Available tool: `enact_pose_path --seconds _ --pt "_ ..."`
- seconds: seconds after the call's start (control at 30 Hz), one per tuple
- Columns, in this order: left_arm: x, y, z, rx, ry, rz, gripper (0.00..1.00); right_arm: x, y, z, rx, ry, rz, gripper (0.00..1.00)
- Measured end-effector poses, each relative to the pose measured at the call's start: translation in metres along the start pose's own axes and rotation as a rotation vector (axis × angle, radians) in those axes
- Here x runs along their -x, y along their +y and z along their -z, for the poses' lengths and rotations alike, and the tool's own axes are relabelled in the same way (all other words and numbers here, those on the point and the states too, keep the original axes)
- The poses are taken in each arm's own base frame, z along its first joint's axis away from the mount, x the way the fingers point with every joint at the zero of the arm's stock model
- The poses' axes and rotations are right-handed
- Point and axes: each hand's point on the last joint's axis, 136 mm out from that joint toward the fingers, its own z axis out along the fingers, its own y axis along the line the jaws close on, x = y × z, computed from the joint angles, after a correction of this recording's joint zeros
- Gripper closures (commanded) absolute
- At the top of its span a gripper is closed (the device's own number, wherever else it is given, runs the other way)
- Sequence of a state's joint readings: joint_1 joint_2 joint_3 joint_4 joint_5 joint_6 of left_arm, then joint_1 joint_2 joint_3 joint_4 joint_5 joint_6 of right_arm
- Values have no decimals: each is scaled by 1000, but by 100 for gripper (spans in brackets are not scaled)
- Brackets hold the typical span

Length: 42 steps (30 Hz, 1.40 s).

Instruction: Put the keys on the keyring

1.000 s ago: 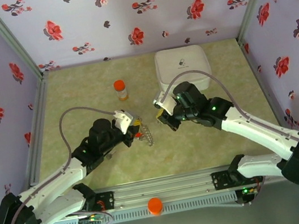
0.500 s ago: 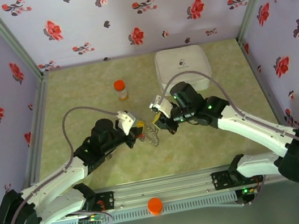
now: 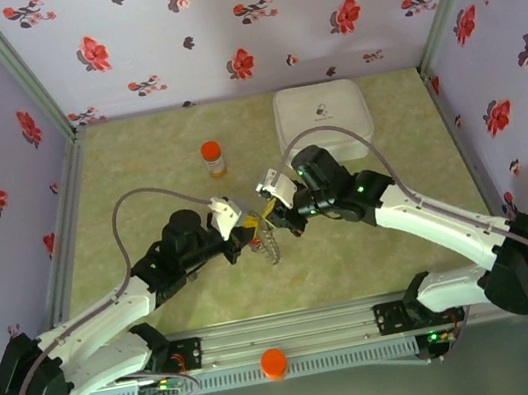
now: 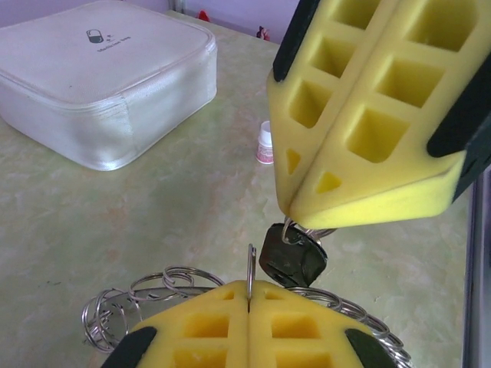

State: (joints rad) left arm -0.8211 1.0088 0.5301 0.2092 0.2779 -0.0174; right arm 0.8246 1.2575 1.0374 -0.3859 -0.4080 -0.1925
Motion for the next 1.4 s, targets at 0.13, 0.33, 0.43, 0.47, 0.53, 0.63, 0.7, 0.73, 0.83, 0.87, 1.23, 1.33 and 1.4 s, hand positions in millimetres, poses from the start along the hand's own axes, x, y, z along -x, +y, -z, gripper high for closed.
enact_pose_path --seconds 0.13,0.33,0.43,0.47,0.53,0.63,0.7,0.73,0.83,0.87,1.23,1.33,1.4 --pt "-1 -2 -1 -9 4 2 100 5 1 -1 1 -20 20 100" --pt "-1 -4 -1 -14 5 23 100 6 2 -1 -2 -20 42 100" --pt "-1 -5 -1 -16 6 31 100 3 2 -2 -7 -12 56 100" --pt "-1 -5 -1 -15 6 35 100 2 1 -2 -11 -8 59 100" --pt "-1 -5 -1 -15 5 41 100 0 0 -2 -21 0 69 100" --pt "-1 -5 -1 -15 3 65 100 -6 -1 -2 -26 9 78 100" --pt "2 -5 -2 -16 -7 82 100 -11 0 -3 -21 16 75 100" --pt "3 -5 -2 -16 -13 93 100 -13 1 -3 -18 19 73 100" --pt "5 -5 -2 -16 -19 122 100 -13 2 -5 -10 18 74 100" --pt "5 -5 -2 -17 -19 129 100 -13 2 -5 -8 16 74 100" --pt "5 -6 -2 -21 -20 175 100 -9 0 -8 -23 -15 86 100" --pt "5 -6 -2 -21 -19 175 100 -5 -1 -8 -26 -29 85 100" --pt "5 -6 -2 -21 -19 175 100 -4 -1 -8 -27 -35 87 100"
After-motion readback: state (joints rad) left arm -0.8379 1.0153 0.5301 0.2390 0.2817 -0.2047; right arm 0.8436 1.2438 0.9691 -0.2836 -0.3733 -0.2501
